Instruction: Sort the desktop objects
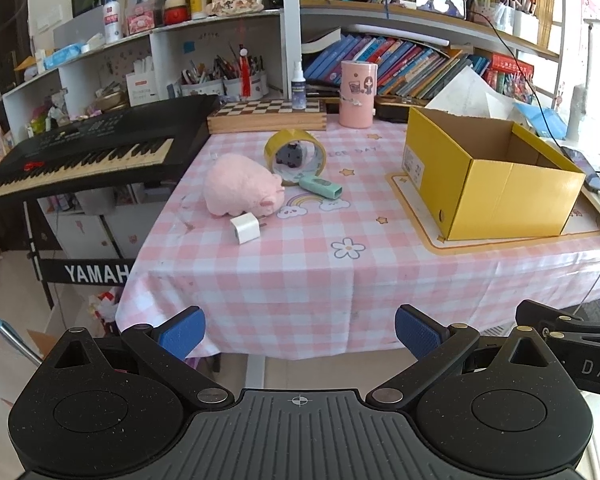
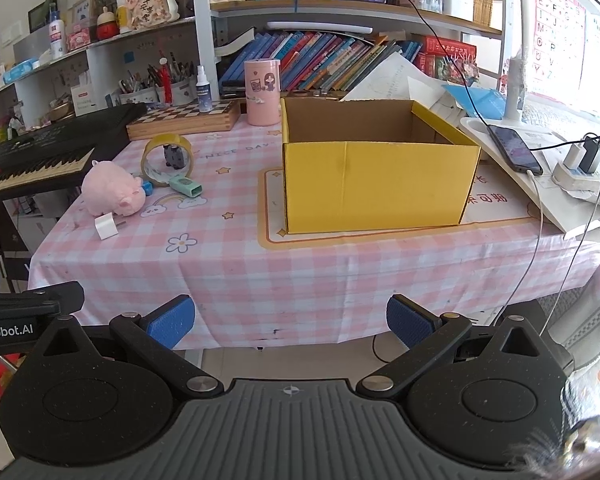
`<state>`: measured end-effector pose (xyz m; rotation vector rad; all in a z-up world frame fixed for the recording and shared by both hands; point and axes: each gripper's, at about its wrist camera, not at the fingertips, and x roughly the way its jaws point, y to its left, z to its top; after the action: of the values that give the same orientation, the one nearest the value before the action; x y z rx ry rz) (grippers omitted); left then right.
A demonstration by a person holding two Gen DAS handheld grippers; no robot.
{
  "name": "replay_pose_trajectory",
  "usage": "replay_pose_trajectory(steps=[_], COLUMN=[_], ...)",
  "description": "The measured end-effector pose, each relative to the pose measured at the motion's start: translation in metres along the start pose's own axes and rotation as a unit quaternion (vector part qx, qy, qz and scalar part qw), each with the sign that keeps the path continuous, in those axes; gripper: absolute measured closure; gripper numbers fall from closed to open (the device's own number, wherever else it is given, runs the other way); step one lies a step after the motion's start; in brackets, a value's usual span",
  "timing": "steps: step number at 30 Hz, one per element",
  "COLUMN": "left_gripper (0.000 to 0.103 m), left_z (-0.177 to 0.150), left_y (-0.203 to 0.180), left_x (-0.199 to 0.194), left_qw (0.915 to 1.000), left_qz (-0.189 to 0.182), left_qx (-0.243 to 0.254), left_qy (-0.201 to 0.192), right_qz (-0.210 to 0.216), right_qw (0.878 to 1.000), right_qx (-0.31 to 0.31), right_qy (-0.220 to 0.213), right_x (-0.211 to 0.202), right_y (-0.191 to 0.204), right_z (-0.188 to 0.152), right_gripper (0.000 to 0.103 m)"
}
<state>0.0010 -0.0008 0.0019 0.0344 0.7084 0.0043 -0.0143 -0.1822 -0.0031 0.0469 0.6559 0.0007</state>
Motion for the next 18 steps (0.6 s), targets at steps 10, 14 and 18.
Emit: replay_pose_trajectory(steps=[10, 14, 18], left_gripper=[0.001, 0.001, 0.001], left_z=[-0.0001, -0.0002, -0.0001], left_y=[0.0021, 0.0039, 0.0043], left_x=[-0.0013, -0.0002, 0.0008], left_qw=[1.0000, 1.0000, 1.0000], left_qz=[0.004, 0.001, 0.000], left_qx=[-0.002, -0.004, -0.004], left_qy=[-0.003, -0.002, -0.001], right_qz=[0.004, 0.004, 0.003], right_qw=[1.000, 1.000, 1.000], right_qx=[-0.006, -0.006, -0.006], right_qy=[-0.001, -0.001, -0.001], right_x=[-0.0001, 0.0002, 0.0005], right_y=[0.0034, 0.0038, 0.0046], right_z=[0.0004, 0.0002, 0.0003], right_gripper=[0.002, 0.002, 0.002])
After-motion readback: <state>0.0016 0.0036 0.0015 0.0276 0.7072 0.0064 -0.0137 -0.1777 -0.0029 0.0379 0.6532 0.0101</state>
